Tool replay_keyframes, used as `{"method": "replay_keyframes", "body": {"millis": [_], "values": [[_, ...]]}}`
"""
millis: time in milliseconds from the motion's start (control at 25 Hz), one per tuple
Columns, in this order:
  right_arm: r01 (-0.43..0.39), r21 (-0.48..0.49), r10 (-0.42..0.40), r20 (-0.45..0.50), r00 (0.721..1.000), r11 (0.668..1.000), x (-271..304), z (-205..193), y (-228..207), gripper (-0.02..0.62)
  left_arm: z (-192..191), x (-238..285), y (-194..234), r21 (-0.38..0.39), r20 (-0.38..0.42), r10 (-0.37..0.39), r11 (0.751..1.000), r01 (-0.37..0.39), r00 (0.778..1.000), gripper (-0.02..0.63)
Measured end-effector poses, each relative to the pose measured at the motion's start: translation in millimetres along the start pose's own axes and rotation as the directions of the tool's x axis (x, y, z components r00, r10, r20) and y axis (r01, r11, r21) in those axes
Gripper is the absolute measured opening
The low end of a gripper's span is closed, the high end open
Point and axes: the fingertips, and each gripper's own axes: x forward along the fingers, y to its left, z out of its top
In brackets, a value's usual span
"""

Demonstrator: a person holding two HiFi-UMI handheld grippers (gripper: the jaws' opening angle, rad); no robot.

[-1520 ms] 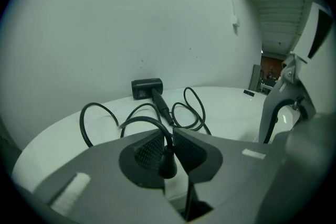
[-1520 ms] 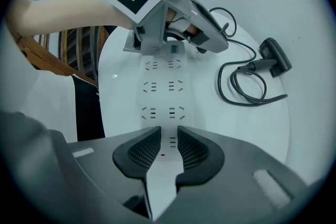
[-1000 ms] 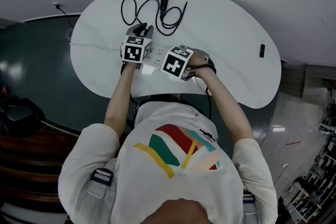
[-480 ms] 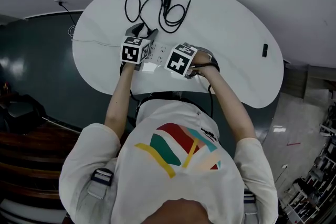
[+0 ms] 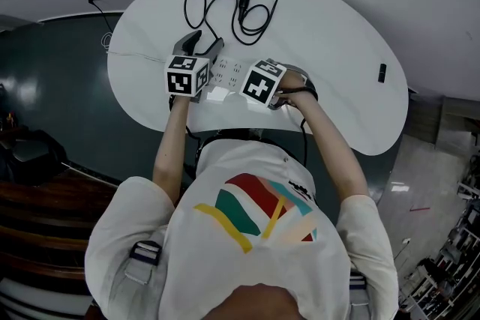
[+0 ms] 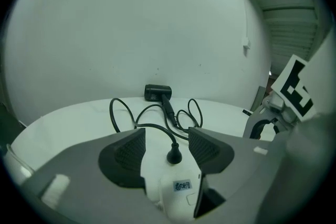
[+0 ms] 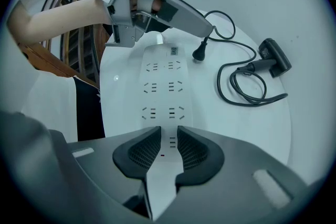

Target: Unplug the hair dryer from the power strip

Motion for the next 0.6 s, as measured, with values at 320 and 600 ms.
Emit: {"method": "replay_keyframes", "body": {"millis": [320,600], "values": [[0.002,-0.005,-0.002,-0.005,1.000,1.000,0.4,-0.7,-0.8,0.114,24.4,-32.7,0.5,-0.023,0.079,0.040,0.999,-0.039,0.996,0.231],[0.048,0.020,-0.048,0.036,0.998,0.999,-0.3,-1.0,0.4,0.103,58.1,-64.4,-21.5,0.016,0.185,0.047,0.999,-0.051,0.982,0.095]]}}
